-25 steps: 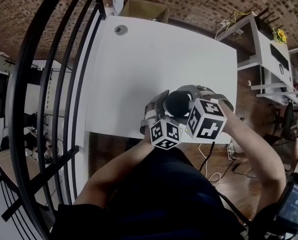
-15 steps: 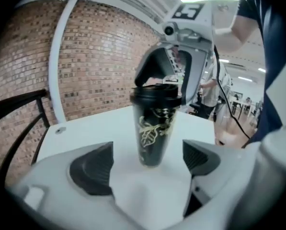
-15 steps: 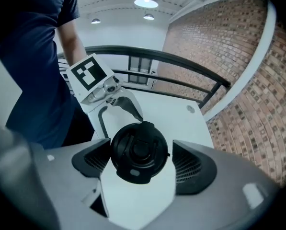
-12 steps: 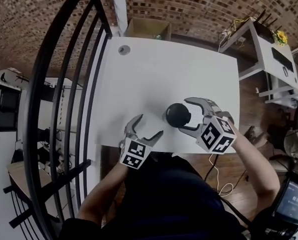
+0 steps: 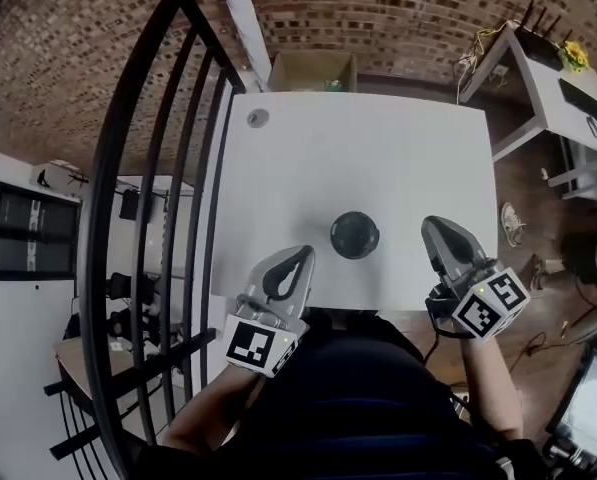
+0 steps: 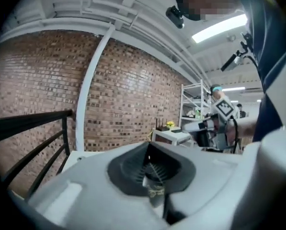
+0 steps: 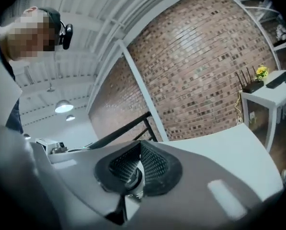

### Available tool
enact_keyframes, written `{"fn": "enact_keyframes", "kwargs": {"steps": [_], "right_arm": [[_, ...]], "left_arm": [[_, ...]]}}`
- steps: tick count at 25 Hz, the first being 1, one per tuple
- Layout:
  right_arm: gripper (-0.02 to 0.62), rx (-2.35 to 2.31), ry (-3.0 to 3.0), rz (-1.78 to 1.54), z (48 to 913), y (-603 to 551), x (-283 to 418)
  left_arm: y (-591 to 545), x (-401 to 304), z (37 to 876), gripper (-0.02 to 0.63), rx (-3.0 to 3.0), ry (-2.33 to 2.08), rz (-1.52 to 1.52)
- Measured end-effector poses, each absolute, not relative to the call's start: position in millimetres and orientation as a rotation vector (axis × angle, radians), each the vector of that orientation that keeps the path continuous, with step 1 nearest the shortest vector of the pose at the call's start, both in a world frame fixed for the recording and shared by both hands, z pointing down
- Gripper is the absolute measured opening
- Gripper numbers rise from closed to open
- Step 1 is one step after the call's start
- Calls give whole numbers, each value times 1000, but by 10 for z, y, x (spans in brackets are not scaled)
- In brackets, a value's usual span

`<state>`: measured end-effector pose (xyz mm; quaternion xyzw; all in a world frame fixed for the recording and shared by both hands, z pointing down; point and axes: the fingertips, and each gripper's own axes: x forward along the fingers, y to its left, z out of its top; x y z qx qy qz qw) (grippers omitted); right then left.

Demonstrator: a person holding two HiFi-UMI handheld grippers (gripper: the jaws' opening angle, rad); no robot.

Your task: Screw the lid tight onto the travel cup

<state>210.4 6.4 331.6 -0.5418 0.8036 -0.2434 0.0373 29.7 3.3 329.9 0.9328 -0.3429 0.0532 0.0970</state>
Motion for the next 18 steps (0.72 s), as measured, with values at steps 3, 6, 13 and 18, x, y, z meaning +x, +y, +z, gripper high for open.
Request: {"fn": "enact_keyframes", "kwargs": {"steps": [3, 6, 13, 18], "right_arm": [[11, -1712, 2436, -665, 3263, 203, 2151], [11, -1787, 2455, -585, 3250, 276, 2169], [11, -1908, 2473, -465, 3305, 399, 2230], [11, -1924, 2506, -405, 3298, 394, 2179]], "left_arm": [[112, 440, 3319, 6, 2810, -956, 231], [132, 503, 3363, 6, 2818, -932, 270], [203, 632, 3338, 6, 2906, -967, 290], [224, 655, 3371, 6, 2886, -962, 282]]}}
